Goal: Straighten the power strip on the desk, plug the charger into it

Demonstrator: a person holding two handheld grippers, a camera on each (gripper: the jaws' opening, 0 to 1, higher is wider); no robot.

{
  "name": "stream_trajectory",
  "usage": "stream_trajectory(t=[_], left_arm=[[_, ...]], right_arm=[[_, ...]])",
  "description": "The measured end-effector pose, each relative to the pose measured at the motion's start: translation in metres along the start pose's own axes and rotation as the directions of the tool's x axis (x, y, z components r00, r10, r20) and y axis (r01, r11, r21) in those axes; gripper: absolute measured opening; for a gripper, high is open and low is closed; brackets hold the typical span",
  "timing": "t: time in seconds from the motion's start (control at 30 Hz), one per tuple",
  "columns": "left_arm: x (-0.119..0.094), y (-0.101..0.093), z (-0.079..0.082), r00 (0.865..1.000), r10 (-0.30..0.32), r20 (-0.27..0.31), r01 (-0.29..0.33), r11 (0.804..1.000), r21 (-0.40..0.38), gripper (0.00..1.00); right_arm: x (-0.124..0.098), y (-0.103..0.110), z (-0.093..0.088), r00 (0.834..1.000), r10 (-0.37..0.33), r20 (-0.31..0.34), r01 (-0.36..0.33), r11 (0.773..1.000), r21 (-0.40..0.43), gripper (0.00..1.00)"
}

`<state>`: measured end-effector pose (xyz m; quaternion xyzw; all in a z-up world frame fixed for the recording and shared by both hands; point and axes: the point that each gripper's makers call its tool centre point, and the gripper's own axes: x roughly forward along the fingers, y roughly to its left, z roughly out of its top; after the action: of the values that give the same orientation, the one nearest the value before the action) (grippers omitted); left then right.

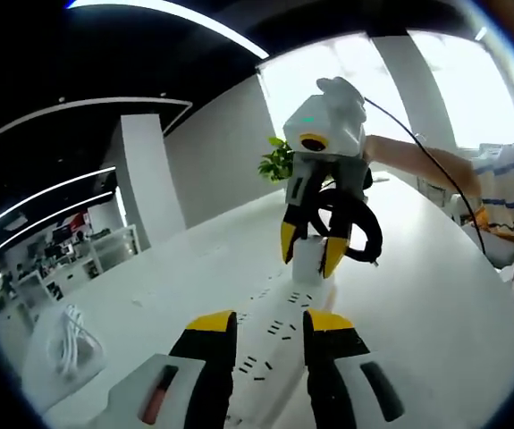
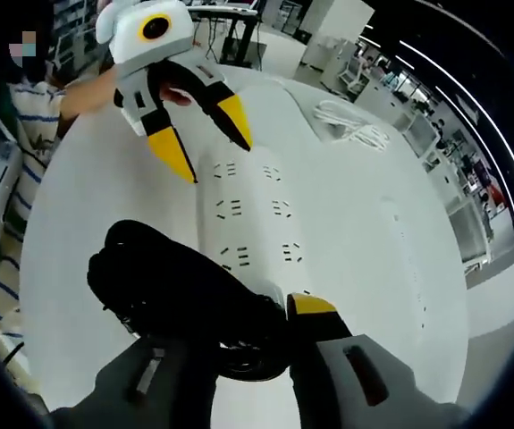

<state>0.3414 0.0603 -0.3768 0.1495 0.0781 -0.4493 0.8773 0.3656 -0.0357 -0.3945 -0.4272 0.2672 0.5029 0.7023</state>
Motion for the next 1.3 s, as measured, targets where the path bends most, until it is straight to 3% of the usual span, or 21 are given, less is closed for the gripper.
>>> stream_trajectory(t=[0.2,0.3,0.43,0.6,0.67,0.8,0.9,1.0,1.03,1.07,1.13,1.17,1.2,1.3], left_arm=[[0.000,0.004,-0.002,1.000,0.008,-0.007,-0.008,1.000,-0.023,0.30],[-0.001,0.007,-0.004,1.000,0.016,-0.015,-0.017,0.999,-0.027,0.30],[-0.001,0.011,-0.005,1.000,0.022,-0.017,-0.022,0.999,-0.034,0.30],[-0.004,0.016,-0.005,0.999,0.033,-0.017,-0.034,0.999,-0.038,0.30],[-0.005,0.020,-0.006,0.999,0.039,-0.020,-0.039,0.998,-0.043,0.30],[-0.008,0.024,-0.008,0.999,0.029,-0.019,-0.031,0.996,-0.082,0.31],[-0.010,0.023,-0.007,1.000,0.003,-0.005,-0.003,0.993,-0.117,0.31],[-0.013,0.021,-0.005,0.999,-0.035,0.012,0.037,0.987,-0.156,0.31],[-0.014,0.022,-0.004,0.999,-0.034,0.016,0.036,0.986,-0.163,0.30],[-0.015,0.022,-0.004,0.999,-0.034,0.016,0.036,0.986,-0.164,0.30],[-0.017,0.025,-0.005,1.000,-0.025,0.007,0.026,0.987,-0.159,0.30],[-0.018,0.027,-0.006,1.000,-0.015,0.002,0.015,0.988,-0.156,0.30],[-0.020,0.029,-0.007,1.000,-0.009,-0.006,0.007,0.988,-0.154,0.30],[-0.024,0.034,-0.010,1.000,0.006,-0.018,-0.009,0.987,-0.163,0.30]], right_arm=[[-0.005,-0.002,0.004,0.997,-0.027,0.077,0.026,0.999,0.024,0.29],[-0.011,-0.004,0.011,0.988,-0.038,0.153,0.032,0.999,0.038,0.28],[-0.022,-0.007,0.024,0.955,-0.049,0.291,0.027,0.996,0.080,0.28],[-0.039,-0.008,0.025,0.907,-0.072,0.414,0.026,0.993,0.117,0.28],[-0.047,-0.010,0.024,0.875,-0.097,0.474,0.025,0.987,0.156,0.27],[-0.062,-0.014,0.018,0.784,-0.124,0.608,-0.027,0.972,0.234,0.27],[-0.074,-0.019,0.013,0.699,-0.158,0.697,-0.055,0.960,0.273,0.25],[-0.081,-0.021,0.007,0.628,-0.182,0.756,-0.095,0.947,0.307,0.25],[-0.082,-0.022,0.004,0.608,-0.187,0.772,-0.111,0.942,0.316,0.25],[-0.082,-0.024,-0.001,0.597,-0.196,0.778,-0.118,0.937,0.328,0.25],[-0.076,-0.026,-0.011,0.620,-0.206,0.757,-0.108,0.933,0.342,0.25],[-0.072,-0.025,-0.017,0.643,-0.209,0.737,-0.095,0.933,0.347,0.25],[-0.070,-0.025,-0.020,0.651,-0.211,0.729,-0.088,0.933,0.348,0.25],[-0.070,-0.024,-0.029,0.655,-0.216,0.724,-0.090,0.929,0.358,0.25]])
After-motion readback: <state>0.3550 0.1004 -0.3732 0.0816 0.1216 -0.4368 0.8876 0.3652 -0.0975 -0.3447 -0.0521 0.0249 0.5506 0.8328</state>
